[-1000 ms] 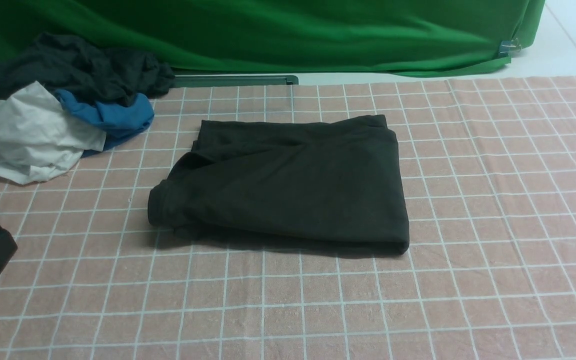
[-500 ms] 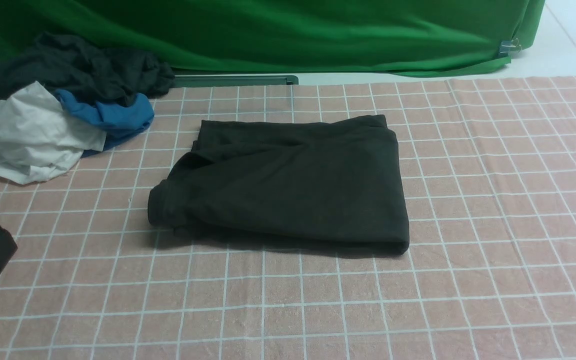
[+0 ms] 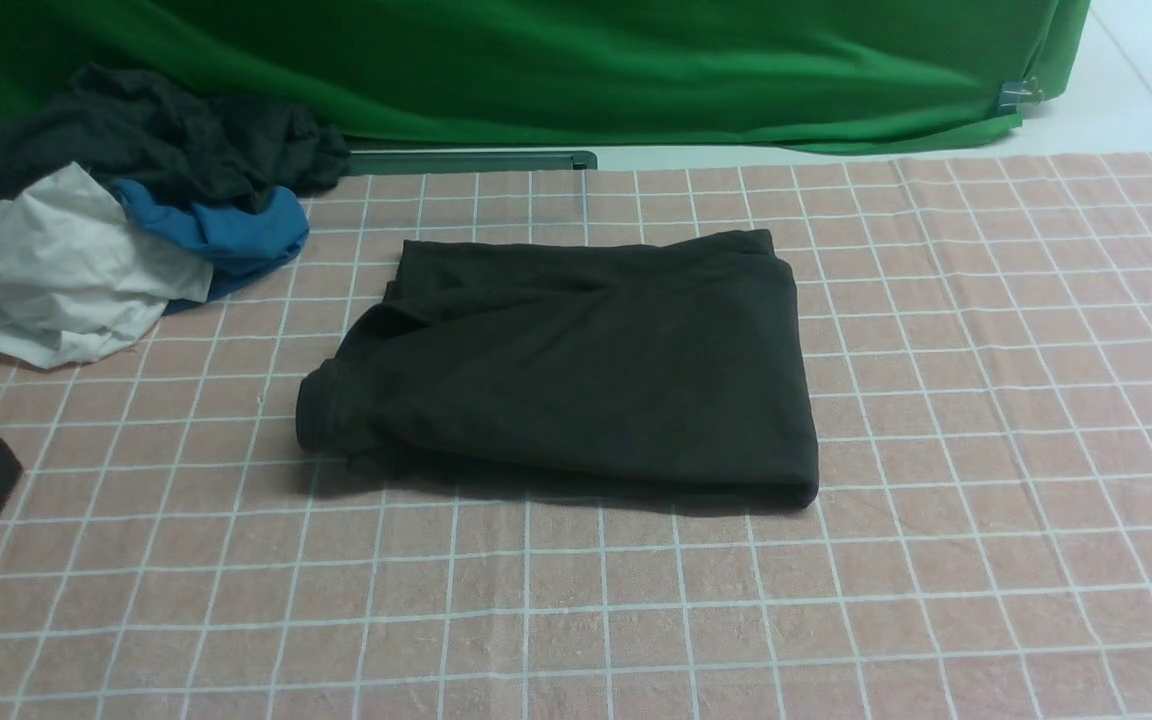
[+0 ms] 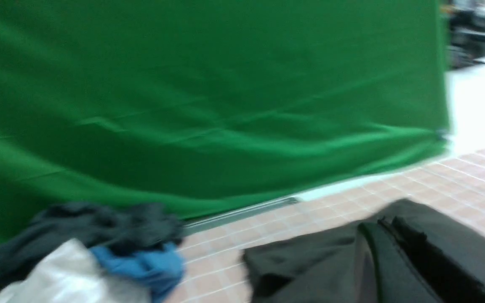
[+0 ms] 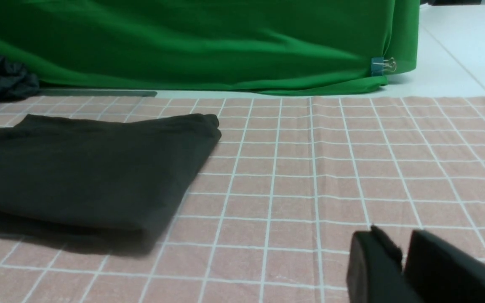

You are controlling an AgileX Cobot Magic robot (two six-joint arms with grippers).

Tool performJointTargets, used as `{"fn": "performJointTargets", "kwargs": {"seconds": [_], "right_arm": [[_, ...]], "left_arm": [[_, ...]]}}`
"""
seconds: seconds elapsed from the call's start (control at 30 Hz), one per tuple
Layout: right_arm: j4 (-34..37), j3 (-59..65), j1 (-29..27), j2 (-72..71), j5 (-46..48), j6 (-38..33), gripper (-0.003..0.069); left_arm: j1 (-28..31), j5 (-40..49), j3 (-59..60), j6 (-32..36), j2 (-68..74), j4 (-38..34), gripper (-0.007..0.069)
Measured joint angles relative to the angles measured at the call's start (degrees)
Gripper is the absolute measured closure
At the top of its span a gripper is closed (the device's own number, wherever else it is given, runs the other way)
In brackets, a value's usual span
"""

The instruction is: Fold a long-sleeved shirt over a pink coffee tablecloth.

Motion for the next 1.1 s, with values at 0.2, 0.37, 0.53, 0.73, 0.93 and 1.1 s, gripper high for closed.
{"fn": "performJointTargets", "kwargs": {"seconds": [0.2,0.37,0.53,0.73,0.93,1.1], "right_arm": [[0.00,0.00,0.00,0.00,0.00,0.11,0.0525],[0.00,0.00,0.00,0.00,0.00,0.11,0.0510],[0.00,0.00,0.00,0.00,-0.06,0.11,0.0499],[0.00,0.00,0.00,-0.04,-0.06,0.11,0.0487],[0.00,0.00,0.00,-0.04,-0.06,0.11,0.0470],[0.00,0.00,0.00,-0.04,-0.06,0.11,0.0461]], "left_arm": [[12.51,4.35,6.87,-0.26,-4.85,-2.63,0.0606],[16.29,10.25,9.45,0.04,-6.46,-4.10,0.0606],[15.06,9.99,12.71,0.05,-6.71,-4.45,0.0606],[14.62,8.43,12.78,-0.01,-6.77,-5.16,0.0606],[14.62,7.31,12.78,-0.01,-6.77,-5.16,0.0606],[14.62,7.13,12.78,-0.01,-6.77,-5.16,0.0606]]}}
